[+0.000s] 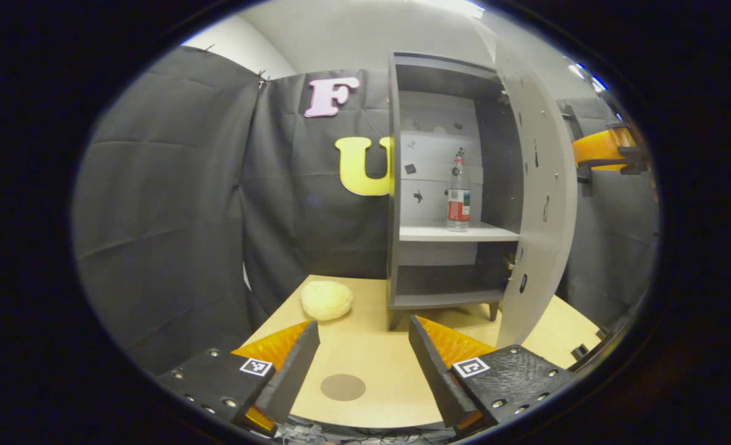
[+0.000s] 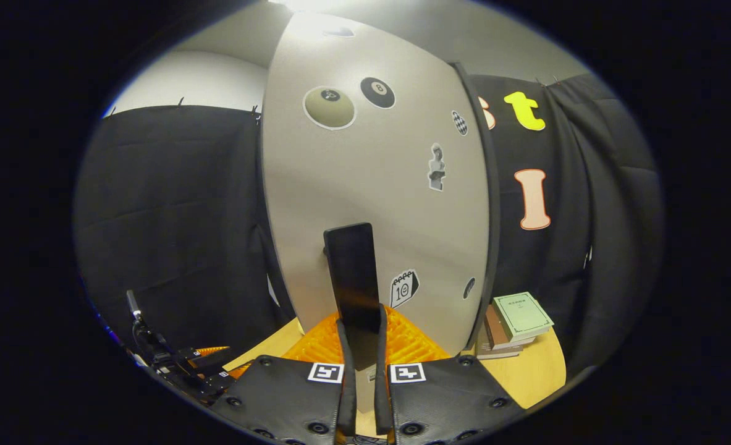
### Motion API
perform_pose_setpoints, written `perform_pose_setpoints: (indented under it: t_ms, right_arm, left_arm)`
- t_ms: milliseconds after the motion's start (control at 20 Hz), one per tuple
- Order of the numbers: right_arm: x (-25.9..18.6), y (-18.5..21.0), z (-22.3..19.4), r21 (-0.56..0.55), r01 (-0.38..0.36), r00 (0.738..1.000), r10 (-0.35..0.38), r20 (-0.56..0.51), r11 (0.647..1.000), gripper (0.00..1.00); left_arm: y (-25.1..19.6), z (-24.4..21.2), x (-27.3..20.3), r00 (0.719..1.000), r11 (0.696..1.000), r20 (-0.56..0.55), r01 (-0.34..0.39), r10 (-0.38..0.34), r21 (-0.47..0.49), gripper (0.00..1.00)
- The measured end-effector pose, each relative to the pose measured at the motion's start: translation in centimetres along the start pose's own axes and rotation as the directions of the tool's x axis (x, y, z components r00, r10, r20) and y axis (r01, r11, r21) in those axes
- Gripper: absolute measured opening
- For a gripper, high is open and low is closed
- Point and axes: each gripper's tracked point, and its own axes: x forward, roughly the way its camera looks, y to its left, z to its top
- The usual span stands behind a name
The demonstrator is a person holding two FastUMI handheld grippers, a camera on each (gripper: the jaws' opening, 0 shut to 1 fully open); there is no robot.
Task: Open the cabinet door with the right hand, grasp the bottle in the cabinet with the left hand and place it on the coaster, then close the cabinet door with the right hand.
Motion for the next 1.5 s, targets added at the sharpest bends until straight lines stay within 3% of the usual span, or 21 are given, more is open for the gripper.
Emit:
perform_pose_setpoints:
  t_ms: [500, 800, 850, 900, 1350, 1500]
  right_arm:
    - [-3.1, -3.2, 0.0, 0.111, 0.214, 0.974, -0.220, 0.046, 0.970, 0.12]
    - [-6.0, -6.3, -0.5, 0.090, 0.397, 0.916, -0.400, 0.019, 0.913, 0.07]
    - [-6.6, -6.7, -0.5, 0.073, 0.421, 0.906, -0.423, 0.022, 0.904, 0.00]
    - [-7.4, -6.7, -0.5, 0.065, 0.430, 0.902, -0.432, 0.020, 0.900, 0.06]
    - [-10.0, -7.3, -0.7, 0.122, 0.390, 0.917, -0.397, 0.035, 0.913, 0.07]
    - [-13.5, -7.9, -1.0, 0.168, 0.431, 0.897, -0.442, 0.030, 0.887, 0.02]
  left_arm:
    - [-5.2, 0.0, 2.1, 0.983, 0.982, -0.019, 0.184, -0.183, 0.032, 0.88]
    - [-9.1, 0.7, 3.0, 0.957, 0.957, -0.005, 0.290, -0.290, 0.012, 0.90]
    - [-9.4, 0.8, 3.1, 0.955, 0.955, -0.002, 0.298, -0.298, 0.009, 0.90]
    - [-9.7, 0.9, 3.2, 0.953, 0.953, -0.002, 0.304, -0.304, 0.007, 0.91]
    - [-10.5, 1.6, 4.5, 0.938, 0.938, -0.017, 0.347, -0.347, -0.001, 0.90]
    - [-11.2, 2.4, 6.1, 0.931, 0.931, -0.015, 0.365, -0.365, -0.032, 0.87]
